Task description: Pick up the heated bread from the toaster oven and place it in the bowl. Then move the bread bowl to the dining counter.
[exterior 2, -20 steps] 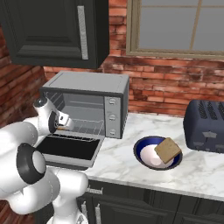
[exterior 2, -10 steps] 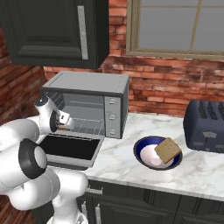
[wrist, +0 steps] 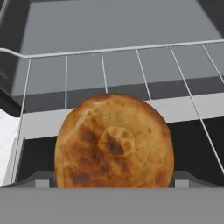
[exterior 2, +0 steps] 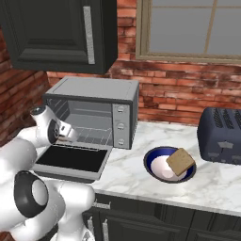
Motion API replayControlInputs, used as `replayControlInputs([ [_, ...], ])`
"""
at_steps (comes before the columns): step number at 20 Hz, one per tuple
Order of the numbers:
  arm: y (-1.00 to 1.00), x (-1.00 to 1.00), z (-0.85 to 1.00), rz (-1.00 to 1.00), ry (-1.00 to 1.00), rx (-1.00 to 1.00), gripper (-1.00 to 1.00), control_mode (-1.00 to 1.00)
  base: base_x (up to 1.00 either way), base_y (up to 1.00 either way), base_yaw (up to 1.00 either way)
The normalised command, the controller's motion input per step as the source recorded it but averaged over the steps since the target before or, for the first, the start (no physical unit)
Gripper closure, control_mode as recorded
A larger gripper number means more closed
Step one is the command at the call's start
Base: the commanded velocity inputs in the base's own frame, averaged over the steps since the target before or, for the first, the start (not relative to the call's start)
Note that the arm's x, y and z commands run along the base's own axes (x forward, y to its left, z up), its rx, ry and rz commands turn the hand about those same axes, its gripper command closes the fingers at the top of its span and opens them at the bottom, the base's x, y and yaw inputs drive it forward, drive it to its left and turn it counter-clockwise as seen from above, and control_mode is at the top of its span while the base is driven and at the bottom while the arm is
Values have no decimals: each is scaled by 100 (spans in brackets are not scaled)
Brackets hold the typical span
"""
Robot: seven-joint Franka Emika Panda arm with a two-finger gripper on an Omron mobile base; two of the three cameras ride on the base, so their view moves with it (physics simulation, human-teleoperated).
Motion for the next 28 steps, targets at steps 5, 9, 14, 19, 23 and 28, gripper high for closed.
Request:
replayControlInputs([
  [5, -52, -100, 32, -15, -8, 0, 100, -100, 0, 0, 0],
  [9, -91, -98, 58, -18, -8, 0, 100, -100, 0, 0, 0],
  [14, -100, -62, 71, -23, -2, 2, 100, -100, 0, 0, 0],
  [19, -100, -20, 55, -23, 3, 14, 100, -100, 0, 0, 0],
  [23, -100, 1, 20, -22, 15, 21, 100, -100, 0, 0, 0],
  [28, -100, 18, -4, -13, 19, 16, 100, -100, 0, 0, 0],
])
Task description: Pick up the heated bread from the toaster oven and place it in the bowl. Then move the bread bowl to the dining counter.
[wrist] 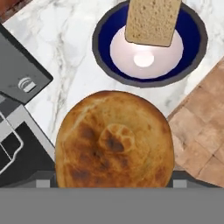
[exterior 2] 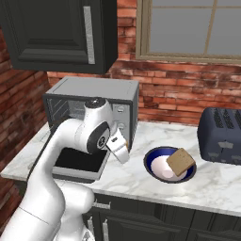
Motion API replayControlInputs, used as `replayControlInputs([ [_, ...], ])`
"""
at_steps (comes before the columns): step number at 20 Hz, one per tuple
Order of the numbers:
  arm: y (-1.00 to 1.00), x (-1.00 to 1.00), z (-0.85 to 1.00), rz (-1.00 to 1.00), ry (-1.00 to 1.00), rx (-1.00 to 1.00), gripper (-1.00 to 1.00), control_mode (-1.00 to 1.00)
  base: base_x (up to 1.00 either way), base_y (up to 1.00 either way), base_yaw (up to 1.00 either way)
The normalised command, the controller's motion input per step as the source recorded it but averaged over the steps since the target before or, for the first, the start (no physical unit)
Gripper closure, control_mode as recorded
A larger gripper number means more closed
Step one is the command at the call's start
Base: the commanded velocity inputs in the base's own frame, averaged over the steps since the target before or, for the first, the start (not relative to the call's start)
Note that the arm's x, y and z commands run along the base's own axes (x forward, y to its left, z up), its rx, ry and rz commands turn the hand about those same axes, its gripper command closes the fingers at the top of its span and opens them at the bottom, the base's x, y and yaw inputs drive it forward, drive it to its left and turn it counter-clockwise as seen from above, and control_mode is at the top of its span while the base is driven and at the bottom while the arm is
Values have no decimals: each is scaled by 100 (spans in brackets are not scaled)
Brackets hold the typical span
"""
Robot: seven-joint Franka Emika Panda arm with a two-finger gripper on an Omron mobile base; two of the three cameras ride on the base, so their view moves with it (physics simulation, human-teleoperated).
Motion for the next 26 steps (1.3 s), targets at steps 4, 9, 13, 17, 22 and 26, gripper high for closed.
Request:
replayControlInputs([
  [4, -100, 40, -16, -2, 9, 8, 100, -100, 0, 0, 0],
  [9, -98, 44, -31, 0, 10, 3, 100, -100, 0, 0, 0],
  [13, -91, 42, -54, 0, 4, 0, 100, -100, 0, 0, 0],
  [17, -69, 48, -69, 0, 0, -3, 100, -100, 0, 0, 0],
  [22, -35, 68, -66, 0, -6, -6, -100, -100, 0, 0, 0],
  [26, -24, 83, -62, 0, -8, -2, -100, -100, 0, 0, 0],
])
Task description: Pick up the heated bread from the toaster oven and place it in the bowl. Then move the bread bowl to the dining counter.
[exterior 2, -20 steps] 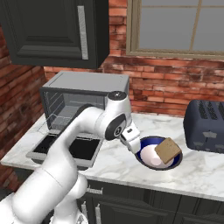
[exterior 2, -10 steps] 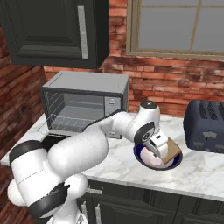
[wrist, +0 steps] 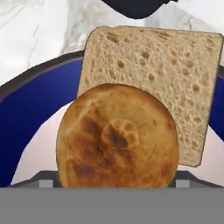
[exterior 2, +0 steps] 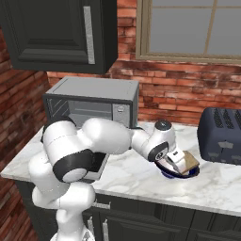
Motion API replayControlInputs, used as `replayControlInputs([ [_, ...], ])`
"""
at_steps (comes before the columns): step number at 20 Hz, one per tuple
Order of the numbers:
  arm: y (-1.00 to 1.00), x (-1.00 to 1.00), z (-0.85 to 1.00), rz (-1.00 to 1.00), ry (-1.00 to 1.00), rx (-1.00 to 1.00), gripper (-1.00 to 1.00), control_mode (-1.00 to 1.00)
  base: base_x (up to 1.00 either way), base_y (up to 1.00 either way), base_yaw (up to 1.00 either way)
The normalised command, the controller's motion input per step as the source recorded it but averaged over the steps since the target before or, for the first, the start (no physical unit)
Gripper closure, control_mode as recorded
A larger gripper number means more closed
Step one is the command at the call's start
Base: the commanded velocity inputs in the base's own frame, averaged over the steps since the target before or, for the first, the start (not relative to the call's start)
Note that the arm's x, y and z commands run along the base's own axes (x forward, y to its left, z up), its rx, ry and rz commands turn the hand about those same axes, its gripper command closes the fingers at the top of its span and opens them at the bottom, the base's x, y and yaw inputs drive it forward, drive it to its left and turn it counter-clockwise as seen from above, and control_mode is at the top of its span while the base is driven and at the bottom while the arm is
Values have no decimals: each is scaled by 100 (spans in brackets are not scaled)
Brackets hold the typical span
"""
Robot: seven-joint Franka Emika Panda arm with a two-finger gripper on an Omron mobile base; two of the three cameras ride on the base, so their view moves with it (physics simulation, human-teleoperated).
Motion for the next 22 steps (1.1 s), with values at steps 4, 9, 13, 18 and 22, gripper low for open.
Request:
replayControlInputs([
  [4, -7, 43, -27, 0, -7, -5, -100, -100, 0, 0, 0],
  [9, 11, -29, 69, 0, 0, 0, -100, -100, 0, 0, 0],
  [13, 14, -59, 62, 3, 0, 0, -100, -100, 0, 0, 0],
  [18, 20, -50, 28, 17, 0, -2, -100, -100, 0, 0, 0],
  [22, 34, -8, 23, 34, 0, -5, -100, -100, 0, 0, 0],
])
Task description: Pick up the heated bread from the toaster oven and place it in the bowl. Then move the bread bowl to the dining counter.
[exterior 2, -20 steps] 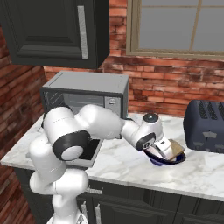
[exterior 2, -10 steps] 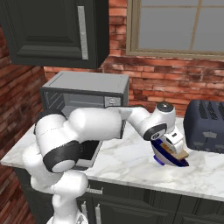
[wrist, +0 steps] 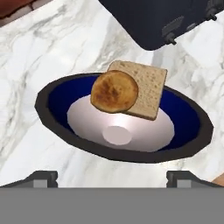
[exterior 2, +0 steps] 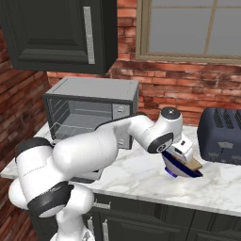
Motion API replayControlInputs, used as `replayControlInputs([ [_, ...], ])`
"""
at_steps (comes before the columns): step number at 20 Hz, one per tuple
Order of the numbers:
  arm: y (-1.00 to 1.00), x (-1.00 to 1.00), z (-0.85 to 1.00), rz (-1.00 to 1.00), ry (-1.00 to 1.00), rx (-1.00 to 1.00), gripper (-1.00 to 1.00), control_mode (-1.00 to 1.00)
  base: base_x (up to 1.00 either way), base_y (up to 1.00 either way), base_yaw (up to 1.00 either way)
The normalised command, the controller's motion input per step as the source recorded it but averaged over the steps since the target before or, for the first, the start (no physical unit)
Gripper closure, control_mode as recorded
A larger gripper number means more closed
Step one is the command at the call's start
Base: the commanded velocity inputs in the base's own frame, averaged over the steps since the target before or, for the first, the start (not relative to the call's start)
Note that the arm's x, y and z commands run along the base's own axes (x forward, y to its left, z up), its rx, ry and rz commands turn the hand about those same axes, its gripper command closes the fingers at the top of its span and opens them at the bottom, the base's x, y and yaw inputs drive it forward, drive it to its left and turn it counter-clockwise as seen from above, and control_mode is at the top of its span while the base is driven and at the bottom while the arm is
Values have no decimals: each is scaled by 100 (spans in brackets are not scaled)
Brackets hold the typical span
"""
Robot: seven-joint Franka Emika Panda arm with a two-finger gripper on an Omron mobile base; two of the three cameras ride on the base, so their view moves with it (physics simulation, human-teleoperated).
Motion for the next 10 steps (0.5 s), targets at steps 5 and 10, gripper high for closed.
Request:
replayControlInputs([
  [5, 21, 0, 40, 42, -2, -9, -100, -100, 0, 0, 0],
  [10, 7, 0, -1, 24, -1, -18, -100, -100, 0, 0, 0],
])
